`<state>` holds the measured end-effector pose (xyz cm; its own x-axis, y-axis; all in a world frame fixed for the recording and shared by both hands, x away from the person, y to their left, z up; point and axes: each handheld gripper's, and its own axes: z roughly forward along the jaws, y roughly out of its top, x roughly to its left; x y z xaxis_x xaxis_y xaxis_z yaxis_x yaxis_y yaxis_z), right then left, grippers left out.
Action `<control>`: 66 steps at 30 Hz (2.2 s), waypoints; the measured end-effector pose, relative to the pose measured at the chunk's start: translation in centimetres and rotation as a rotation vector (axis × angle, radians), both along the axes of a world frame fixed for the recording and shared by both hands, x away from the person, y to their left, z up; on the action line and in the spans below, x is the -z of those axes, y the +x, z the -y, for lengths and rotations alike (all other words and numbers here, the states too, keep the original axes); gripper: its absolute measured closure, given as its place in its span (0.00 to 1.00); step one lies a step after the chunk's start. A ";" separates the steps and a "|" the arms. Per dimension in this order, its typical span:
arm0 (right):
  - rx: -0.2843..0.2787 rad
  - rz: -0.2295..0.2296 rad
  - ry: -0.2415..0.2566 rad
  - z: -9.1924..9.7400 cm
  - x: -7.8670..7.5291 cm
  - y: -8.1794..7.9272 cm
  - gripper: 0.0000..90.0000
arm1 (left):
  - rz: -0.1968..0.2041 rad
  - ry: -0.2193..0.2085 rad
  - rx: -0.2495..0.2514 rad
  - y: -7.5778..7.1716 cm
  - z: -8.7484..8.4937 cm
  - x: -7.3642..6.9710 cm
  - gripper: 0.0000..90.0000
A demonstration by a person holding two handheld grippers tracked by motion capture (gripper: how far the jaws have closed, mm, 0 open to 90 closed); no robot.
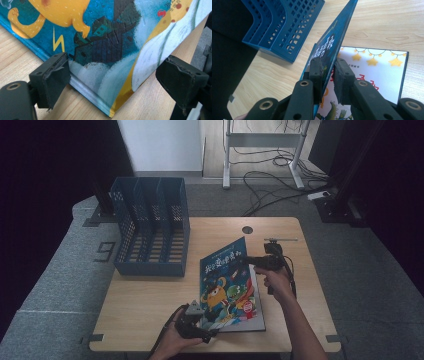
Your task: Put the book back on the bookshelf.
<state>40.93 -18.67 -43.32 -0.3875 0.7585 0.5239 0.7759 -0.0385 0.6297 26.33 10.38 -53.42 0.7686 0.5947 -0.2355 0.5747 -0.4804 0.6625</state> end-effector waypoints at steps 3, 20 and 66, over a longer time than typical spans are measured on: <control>-0.025 -0.015 -0.017 -0.5 -0.1 0.3 0.84 | 0.001 -0.002 0.004 0.1 -0.1 0.0 0.15; -0.036 0.026 -0.029 -1.7 -0.3 0.4 0.87 | -0.001 -0.012 0.003 0.4 -0.1 0.1 0.15; -0.039 0.258 -0.054 -2.1 -4.3 -2.2 0.88 | -0.060 0.012 -0.110 2.0 0.6 0.3 0.10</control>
<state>38.76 -16.55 -39.07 -0.5323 0.7647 0.3633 0.5899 0.0272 0.8070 28.37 9.82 -53.73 0.6836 0.6776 -0.2712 0.6626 -0.4205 0.6197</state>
